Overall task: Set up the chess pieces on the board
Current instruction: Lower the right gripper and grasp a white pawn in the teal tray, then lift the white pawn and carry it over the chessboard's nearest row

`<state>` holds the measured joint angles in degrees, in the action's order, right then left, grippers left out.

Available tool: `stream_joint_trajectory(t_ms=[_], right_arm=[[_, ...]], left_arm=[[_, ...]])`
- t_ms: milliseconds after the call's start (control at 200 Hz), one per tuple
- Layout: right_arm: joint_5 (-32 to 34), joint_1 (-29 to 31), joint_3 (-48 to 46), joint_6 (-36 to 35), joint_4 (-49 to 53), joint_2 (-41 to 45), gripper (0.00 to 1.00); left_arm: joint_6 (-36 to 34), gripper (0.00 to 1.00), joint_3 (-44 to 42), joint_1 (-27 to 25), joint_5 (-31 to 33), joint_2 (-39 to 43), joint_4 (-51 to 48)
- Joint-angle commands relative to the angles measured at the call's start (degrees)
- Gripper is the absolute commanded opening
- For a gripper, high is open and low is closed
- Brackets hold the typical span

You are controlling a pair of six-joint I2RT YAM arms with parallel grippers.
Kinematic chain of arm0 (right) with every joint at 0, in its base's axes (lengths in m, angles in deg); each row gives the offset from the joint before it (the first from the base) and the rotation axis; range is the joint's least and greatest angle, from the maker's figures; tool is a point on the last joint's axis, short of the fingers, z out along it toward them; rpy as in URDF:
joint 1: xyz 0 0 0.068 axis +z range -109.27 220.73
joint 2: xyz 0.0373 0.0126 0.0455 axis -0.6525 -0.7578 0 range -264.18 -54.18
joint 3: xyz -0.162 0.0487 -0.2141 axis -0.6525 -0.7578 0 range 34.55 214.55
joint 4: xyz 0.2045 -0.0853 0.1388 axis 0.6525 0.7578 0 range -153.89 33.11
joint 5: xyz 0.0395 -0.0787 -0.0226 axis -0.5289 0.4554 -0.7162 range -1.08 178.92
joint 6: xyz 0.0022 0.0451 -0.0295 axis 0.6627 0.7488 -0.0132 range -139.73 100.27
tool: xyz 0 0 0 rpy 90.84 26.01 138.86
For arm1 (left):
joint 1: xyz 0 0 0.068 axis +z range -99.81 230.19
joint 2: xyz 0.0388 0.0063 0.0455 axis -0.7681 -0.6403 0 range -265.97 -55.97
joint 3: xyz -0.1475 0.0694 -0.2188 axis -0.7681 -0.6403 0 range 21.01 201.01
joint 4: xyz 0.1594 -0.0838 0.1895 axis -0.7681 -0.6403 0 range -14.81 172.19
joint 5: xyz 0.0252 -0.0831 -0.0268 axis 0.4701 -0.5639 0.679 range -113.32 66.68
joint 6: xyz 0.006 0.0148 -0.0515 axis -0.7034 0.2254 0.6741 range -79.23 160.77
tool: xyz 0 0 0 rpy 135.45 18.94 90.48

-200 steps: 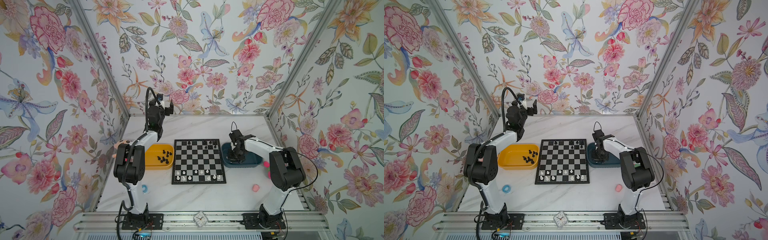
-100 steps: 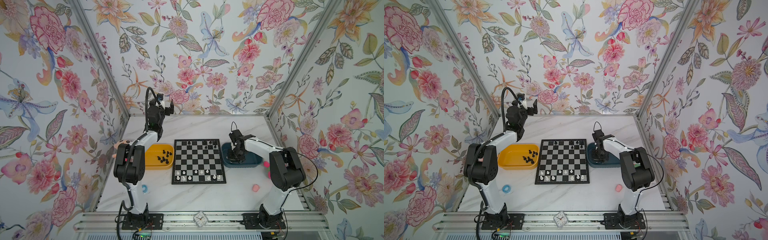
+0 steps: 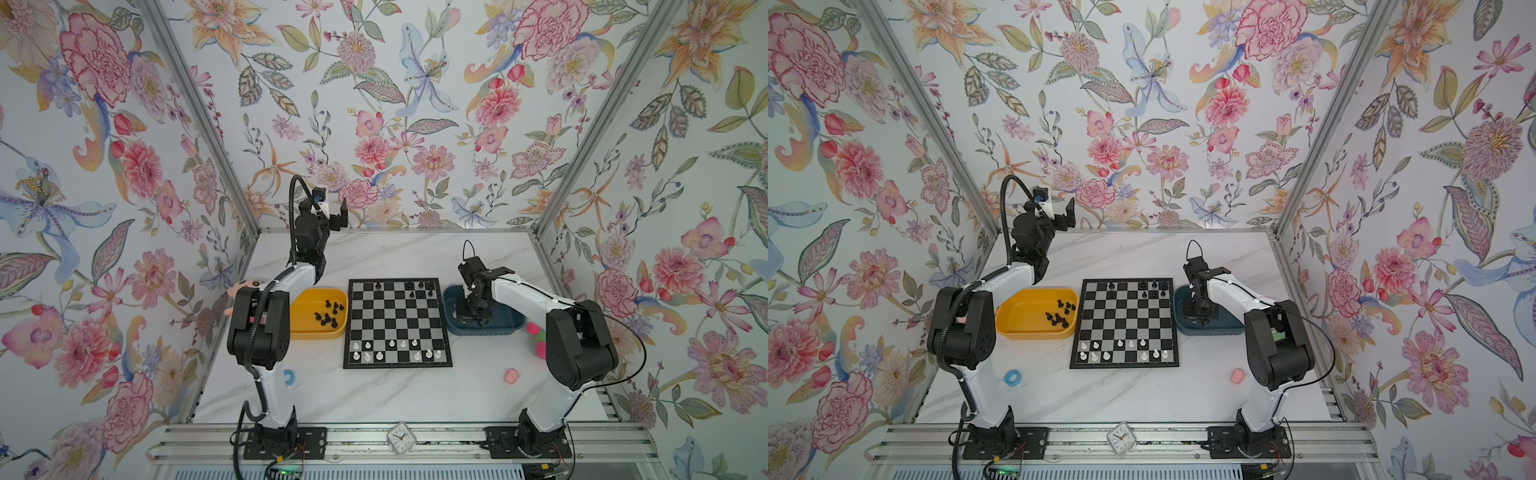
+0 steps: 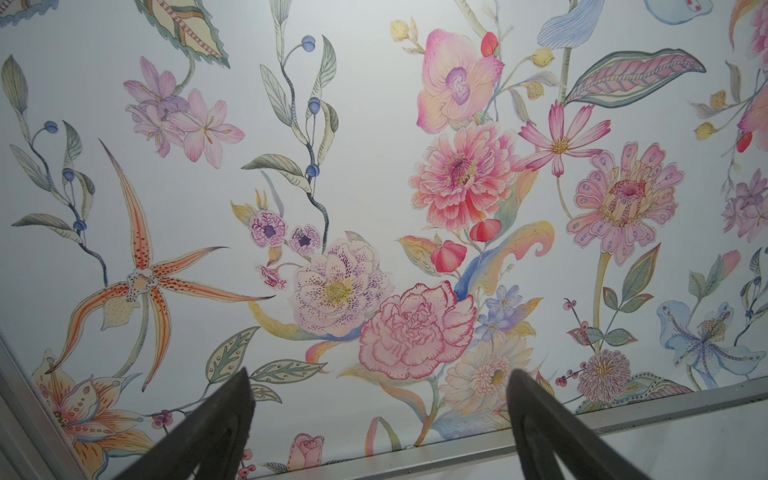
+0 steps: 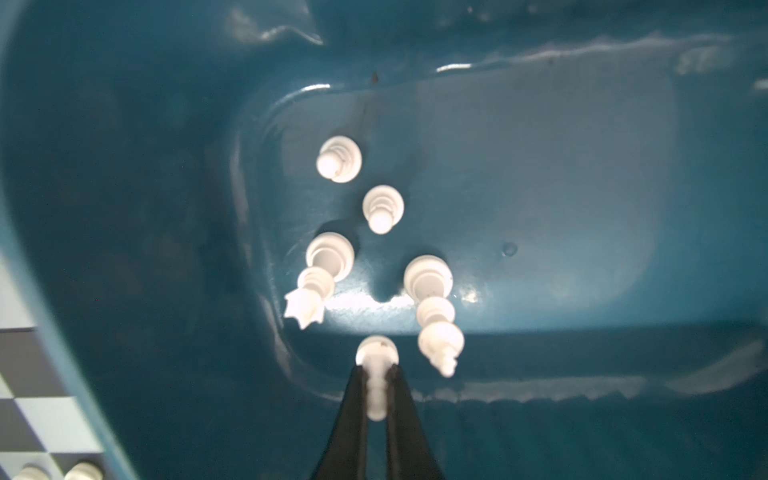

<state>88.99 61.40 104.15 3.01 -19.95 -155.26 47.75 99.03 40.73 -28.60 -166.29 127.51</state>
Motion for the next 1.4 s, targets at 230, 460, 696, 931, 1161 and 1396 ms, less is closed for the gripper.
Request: stream_joint_trajectory(t_ms=[230, 460, 696, 931, 1161, 1396], right_arm=[[3.1, 0.7, 3.2, 0.5, 5.8, 4.4, 0.00], [4.1, 1.5, 3.9, 0.7, 8.4, 7.3, 0.00], [4.4, 3.9, 7.7, 0.5, 13.1, 8.6, 0.00], [4.1, 8.5, 9.9, 1.1, 15.9, 10.2, 0.00], [3.4, 13.9, 11.6, 0.9, 15.8, 8.2, 0.00], [2.2, 19.2, 13.4, -1.3, 12.9, 3.8, 0.00]], left_arm=[[2.0, 0.96, -1.8, -0.4, -2.4, 0.6, 3.4], [3.3, 0.95, -2.6, -0.4, -4.2, 1.5, 4.5], [3.2, 0.94, -5.4, -0.9, -4.6, 4.0, 5.3], [3.1, 0.93, -8.2, -2.5, -5.4, 6.6, 4.5], [2.6, 0.93, -13.5, -3.4, -5.0, 11.9, 3.1], [2.8, 0.93, -17.7, -4.0, -5.2, 16.7, 0.6]])
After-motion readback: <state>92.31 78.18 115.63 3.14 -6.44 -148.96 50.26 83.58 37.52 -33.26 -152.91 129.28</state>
